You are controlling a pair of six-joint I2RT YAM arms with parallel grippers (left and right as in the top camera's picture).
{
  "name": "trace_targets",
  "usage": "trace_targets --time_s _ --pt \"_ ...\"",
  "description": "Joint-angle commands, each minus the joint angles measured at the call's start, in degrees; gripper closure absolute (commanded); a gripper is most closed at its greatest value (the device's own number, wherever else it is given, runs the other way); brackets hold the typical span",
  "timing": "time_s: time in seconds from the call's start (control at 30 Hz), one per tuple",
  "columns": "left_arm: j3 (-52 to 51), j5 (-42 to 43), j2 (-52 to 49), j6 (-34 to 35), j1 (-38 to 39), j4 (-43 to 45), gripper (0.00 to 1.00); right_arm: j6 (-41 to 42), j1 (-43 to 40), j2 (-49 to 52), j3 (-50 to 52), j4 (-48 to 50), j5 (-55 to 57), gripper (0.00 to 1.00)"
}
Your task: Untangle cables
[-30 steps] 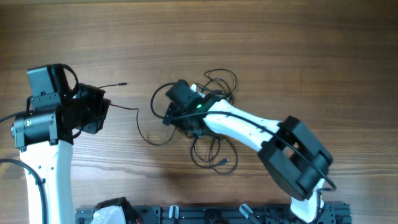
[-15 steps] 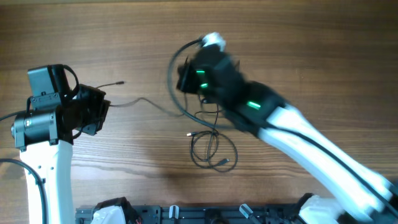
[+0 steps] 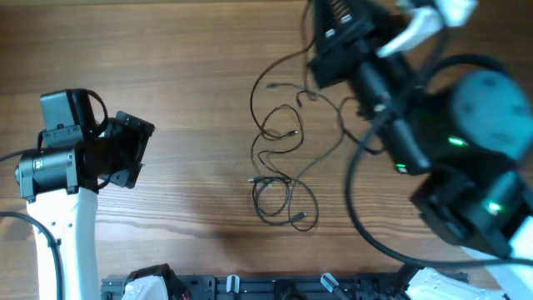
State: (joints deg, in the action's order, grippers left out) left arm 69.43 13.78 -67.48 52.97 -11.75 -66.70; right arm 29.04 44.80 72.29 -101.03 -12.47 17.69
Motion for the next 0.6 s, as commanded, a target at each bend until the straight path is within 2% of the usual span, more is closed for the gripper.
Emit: trace_targets --time_s 0.0,0.13,0.17,0.27,0.37,0.57 --pt "-0.1 -0.3 0.0 -1.4 0.1 0.0 0.21 -4.2 -0.2 0.4 -7.2 1.8 6.3 0.96" --pt "-0.1 -0.3 0.0 -1.4 0.1 -0.3 0.21 -5.1 -0.2 3.3 -9.5 6.1 9.6 0.96" --pt "-0.1 -0.3 0.0 -1.4 0.1 -0.5 0.21 -7.8 -0.2 5.5 -9.5 3.8 14.3 0.95" --pt "-0.1 -0.3 0.0 -1.6 0.1 -0.9 0.21 -8.0 -0.2 11.9 -9.5 -5.2 20.0 0.95" --pt "-0.1 -0.3 0.0 -1.6 0.1 -0.9 0.21 -10.4 -0.2 18.6 -9.5 -10.1 10.8 0.96" --pt "-0.1 -0.4 0.0 -1.6 0.1 -1.1 0.21 -10.8 -0.2 18.0 -16.9 -11.1 7.4 0.95"
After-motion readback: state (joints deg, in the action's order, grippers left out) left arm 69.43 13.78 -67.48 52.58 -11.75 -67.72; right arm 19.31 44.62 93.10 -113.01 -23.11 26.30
